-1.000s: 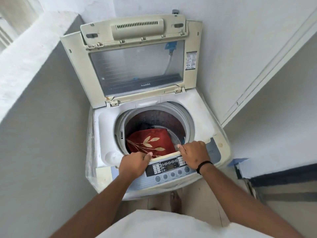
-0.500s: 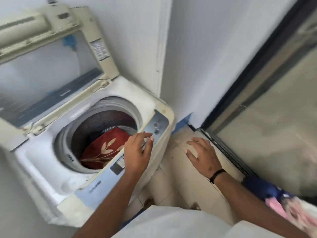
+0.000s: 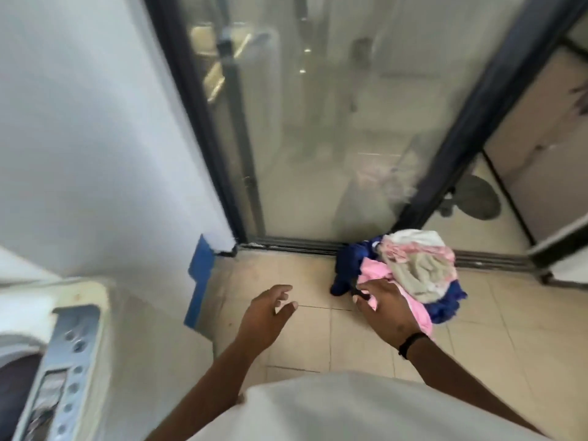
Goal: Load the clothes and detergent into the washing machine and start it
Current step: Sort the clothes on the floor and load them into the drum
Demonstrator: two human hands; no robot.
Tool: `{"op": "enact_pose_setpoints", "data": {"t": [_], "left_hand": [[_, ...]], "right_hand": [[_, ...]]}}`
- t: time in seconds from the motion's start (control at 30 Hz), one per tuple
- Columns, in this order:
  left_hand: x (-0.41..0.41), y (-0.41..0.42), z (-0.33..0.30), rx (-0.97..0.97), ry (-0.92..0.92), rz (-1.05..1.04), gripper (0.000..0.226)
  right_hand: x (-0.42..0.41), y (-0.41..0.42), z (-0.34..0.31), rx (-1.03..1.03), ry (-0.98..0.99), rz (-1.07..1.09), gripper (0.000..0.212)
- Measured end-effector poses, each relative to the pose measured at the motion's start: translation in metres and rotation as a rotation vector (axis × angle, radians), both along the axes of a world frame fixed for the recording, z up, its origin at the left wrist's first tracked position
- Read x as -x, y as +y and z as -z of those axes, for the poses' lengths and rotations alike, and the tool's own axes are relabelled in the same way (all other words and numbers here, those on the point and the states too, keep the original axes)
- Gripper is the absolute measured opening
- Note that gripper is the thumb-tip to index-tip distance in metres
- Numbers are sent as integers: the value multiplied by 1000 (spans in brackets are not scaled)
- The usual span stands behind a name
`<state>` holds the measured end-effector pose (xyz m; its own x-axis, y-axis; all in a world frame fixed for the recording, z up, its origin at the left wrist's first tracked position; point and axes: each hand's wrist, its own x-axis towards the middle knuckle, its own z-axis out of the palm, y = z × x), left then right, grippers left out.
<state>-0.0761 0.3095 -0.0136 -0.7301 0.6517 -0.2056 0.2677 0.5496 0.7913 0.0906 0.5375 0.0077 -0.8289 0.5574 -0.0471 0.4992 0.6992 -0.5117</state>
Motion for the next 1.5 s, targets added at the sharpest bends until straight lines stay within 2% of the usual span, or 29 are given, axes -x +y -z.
{"op": "enact_pose_setpoints", "data": {"t": [0.17, 0.3, 0.67, 0.83, 1.03, 1.23, 1.33, 1.43, 1.5], "left_hand": [[-40, 98, 0, 5, -16, 124, 34], [-66, 152, 2, 28, -40, 165, 32], [-100, 295, 10, 68, -196, 316, 23], [-81, 370, 43, 170, -249, 344, 22], [-64, 422, 81, 338, -311, 390, 18], [-59, 461, 146, 446, -362, 400, 13], [-58, 481, 192, 473, -400, 363, 10], [-55, 507, 232, 500, -492, 224, 16], [-56, 520, 259, 502, -510, 129, 7]], "right_hand": [[-89, 71, 29, 213, 55, 290, 36], [-136, 108, 45, 243, 99, 439, 31], [-166, 190, 76, 425, 21, 704, 34], [-168, 229, 81, 426, -81, 743, 34], [-157, 273, 92, 490, -179, 780, 33], [-110, 323, 160, 630, -86, 819, 31], [-80, 345, 211, 695, -67, 753, 37], [-59, 370, 252, 668, -139, 629, 49], [-50, 390, 271, 582, -126, 595, 46]]}}
